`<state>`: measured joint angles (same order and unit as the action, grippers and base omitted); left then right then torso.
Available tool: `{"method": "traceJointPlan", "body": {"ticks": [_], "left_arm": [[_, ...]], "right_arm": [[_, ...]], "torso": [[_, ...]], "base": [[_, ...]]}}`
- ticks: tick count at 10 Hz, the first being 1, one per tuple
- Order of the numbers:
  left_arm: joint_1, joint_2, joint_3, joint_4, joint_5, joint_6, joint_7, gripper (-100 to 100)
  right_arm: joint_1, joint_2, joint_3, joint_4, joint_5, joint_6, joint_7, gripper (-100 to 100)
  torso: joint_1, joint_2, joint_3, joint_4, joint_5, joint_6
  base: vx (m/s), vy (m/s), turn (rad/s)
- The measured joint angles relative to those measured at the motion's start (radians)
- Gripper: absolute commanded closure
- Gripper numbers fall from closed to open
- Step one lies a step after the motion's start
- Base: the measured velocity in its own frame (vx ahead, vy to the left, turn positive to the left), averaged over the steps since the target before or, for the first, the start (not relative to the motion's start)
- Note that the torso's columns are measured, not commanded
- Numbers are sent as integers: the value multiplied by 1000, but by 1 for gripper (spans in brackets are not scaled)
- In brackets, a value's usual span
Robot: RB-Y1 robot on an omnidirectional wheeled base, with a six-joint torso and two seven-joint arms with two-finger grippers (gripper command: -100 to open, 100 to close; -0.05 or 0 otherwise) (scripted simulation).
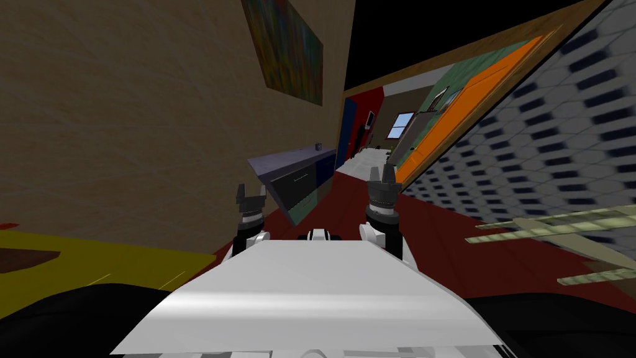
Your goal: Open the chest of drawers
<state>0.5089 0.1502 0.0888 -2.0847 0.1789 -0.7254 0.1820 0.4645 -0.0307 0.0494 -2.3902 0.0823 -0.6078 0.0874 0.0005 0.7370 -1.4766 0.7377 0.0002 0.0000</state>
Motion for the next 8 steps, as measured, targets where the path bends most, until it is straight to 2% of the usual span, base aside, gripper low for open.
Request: {"method": "traceJointPlan", "body": {"ticks": [8], "left_arm": [[-28,1,27,214,61,-137,47,-100]], "right_arm": [[0,0,0,0,0,0,0,0]], "torso": [[0,1,1,0,0,0]], "base": [[154,-115,75]]}}
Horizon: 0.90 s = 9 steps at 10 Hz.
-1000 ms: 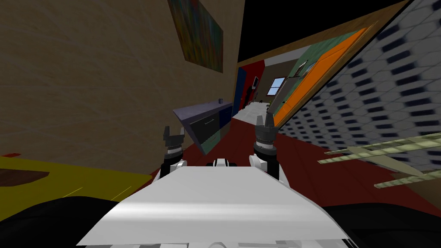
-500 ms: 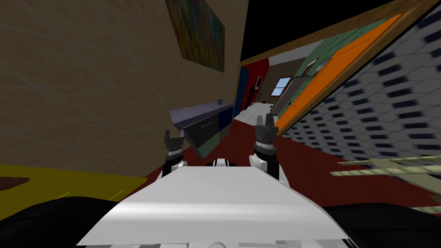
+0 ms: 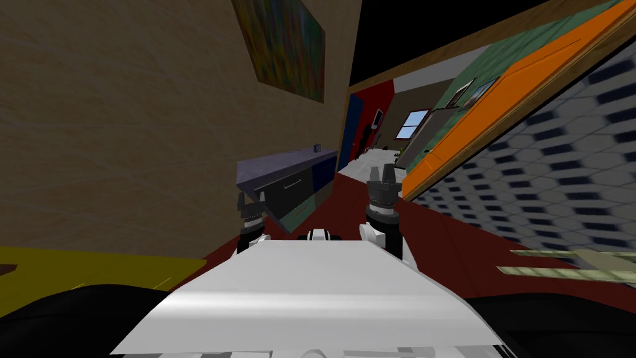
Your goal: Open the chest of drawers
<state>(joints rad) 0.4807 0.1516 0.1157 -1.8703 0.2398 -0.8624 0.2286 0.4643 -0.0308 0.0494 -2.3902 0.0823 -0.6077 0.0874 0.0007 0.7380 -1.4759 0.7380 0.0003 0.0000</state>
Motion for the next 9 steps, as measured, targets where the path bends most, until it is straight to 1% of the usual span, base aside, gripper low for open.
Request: {"method": "traceJointPlan", "body": {"ticks": [1,3,5,7,9], "left_arm": [[-10,-3,7,30,11,-13,6,-100],[-8,-6,16,82,30,-48,22,-100],[-17,-10,24,138,45,-82,35,-100],[-23,-19,28,187,59,-110,43,-100],[-24,-19,36,248,77,-149,59,-100]], "right_arm": [[0,0,0,0,0,0,0,0],[0,0,0,0,0,0,0,0],[0,0,0,0,0,0,0,0],[0,0,0,0,0,0,0,0],[0,0,0,0,0,0,0,0]], "torso": [[-3,-1,-1,0,-1,0],[0,-1,-1,0,0,0],[1,1,1,0,0,0],[-1,0,0,0,0,0],[-3,-2,-1,-1,-1,0]], "base": [[166,-157,94],[154,-124,59],[131,-97,76],[149,-121,83],[172,-160,86]]}}
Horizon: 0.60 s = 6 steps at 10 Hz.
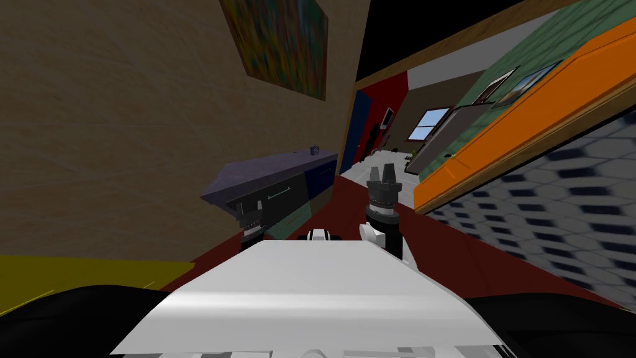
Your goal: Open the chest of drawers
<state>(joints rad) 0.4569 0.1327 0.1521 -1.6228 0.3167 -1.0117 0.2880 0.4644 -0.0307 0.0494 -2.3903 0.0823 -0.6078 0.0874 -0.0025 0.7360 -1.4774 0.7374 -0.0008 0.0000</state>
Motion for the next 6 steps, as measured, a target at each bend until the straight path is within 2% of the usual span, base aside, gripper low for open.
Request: {"method": "traceJointPlan", "body": {"ticks": [2,3,6], "left_arm": [[-16,1,9,71,18,-36,12,-100],[-18,2,20,95,30,-54,18,-100],[-17,-1,34,139,50,-91,28,-100]], "right_arm": [[0,0,0,0,0,0,0,0],[0,0,0,0,0,0,0,0],[0,0,0,0,0,0,0,0]], "torso": [[2,1,1,0,1,0],[2,-2,0,-2,4,6],[0,-12,-5,-7,8,13]], "base": [[176,-163,106],[149,-116,113],[69,-64,35]]}}
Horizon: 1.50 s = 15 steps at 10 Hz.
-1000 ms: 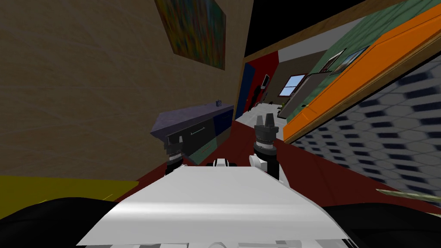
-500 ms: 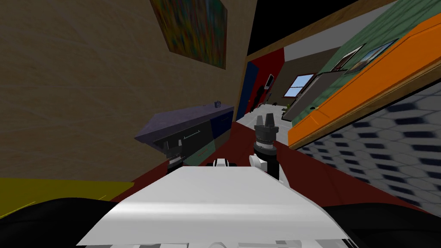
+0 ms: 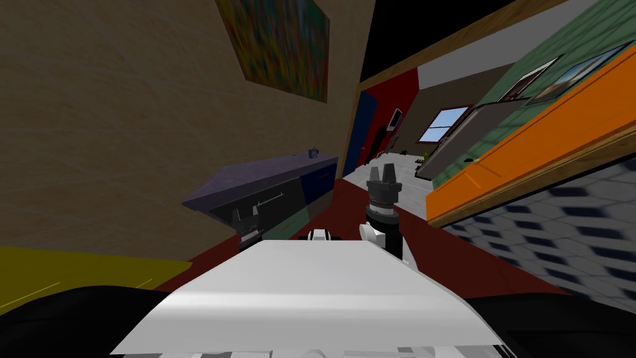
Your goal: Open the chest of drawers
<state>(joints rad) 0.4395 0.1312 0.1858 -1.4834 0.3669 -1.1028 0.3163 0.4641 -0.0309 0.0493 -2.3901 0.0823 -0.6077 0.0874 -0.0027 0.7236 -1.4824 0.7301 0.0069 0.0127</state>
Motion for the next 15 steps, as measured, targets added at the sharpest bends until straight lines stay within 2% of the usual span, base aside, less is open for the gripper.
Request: {"method": "traceJointPlan", "body": {"ticks": [4,6,8,9,10,11,12,15], "left_arm": [[-13,-7,10,75,19,-39,15,-100],[-10,-23,14,94,29,-49,18,-100],[-18,-22,24,127,37,-74,31,-100],[-25,-34,26,146,40,-92,34,-100],[-23,-45,29,148,43,-98,34,-100],[-21,-43,35,145,46,-102,34,-100],[-22,-34,47,127,53,-90,32,-100],[-29,-15,68,90,67,-53,27,-100]], "right_arm": [[0,0,0,0,0,0,0,0],[0,0,0,0,0,0,0,0],[0,0,0,0,0,0,0,0],[0,0,0,0,0,0,0,0],[0,0,0,0,0,0,0,0],[0,0,0,0,0,0,0,0],[0,0,0,0,0,0,0,0],[0,0,0,0,0,0,0,0]], "torso": [[-2,-3,-2,0,-1,2],[-7,-1,-1,1,-2,3],[-4,-4,-1,-2,3,5],[-4,-10,-3,-4,6,8],[-3,-13,-5,-6,7,9],[1,-8,-4,-2,3,3],[2,0,0,1,0,-2],[2,3,2,1,1,-3]], "base": [[83,-74,49],[53,-67,51],[33,-53,34],[40,-52,53],[-9,-7,74],[-19,5,90],[0,6,58],[5,-2,15]]}}
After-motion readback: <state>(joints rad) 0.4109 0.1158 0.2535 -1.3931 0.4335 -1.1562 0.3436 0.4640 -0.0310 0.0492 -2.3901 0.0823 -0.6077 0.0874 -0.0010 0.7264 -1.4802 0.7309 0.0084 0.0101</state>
